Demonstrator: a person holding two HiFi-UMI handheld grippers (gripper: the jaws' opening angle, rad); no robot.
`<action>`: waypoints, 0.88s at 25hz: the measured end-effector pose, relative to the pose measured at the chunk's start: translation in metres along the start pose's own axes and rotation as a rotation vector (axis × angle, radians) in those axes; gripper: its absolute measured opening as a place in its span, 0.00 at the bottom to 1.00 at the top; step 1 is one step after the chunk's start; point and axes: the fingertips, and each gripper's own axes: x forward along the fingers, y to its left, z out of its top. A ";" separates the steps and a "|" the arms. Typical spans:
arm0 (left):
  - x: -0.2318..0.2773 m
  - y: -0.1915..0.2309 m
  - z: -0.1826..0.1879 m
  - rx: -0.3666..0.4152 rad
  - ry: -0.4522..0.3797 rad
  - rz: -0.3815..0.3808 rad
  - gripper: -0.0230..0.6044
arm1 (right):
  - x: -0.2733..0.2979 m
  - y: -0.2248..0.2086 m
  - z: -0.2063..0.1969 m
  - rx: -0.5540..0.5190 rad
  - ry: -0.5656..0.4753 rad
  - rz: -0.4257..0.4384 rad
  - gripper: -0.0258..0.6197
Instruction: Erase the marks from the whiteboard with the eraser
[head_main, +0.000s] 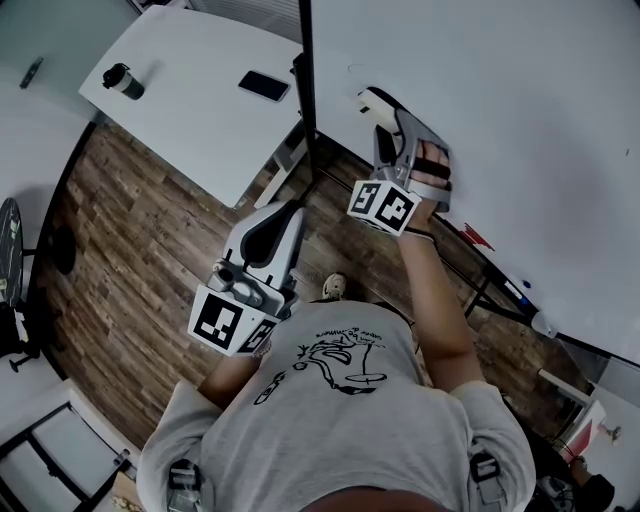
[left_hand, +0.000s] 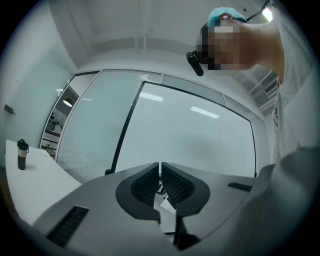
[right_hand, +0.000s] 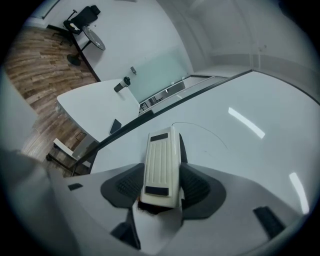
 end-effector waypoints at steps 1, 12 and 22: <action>-0.001 0.000 0.001 0.000 -0.002 0.002 0.09 | -0.002 0.000 0.001 0.017 -0.002 0.020 0.40; -0.004 -0.009 0.004 0.000 -0.023 -0.021 0.09 | -0.062 -0.063 0.015 0.218 -0.107 -0.010 0.41; -0.009 -0.012 0.006 -0.001 -0.028 -0.023 0.09 | -0.110 -0.176 0.010 0.324 -0.167 -0.237 0.41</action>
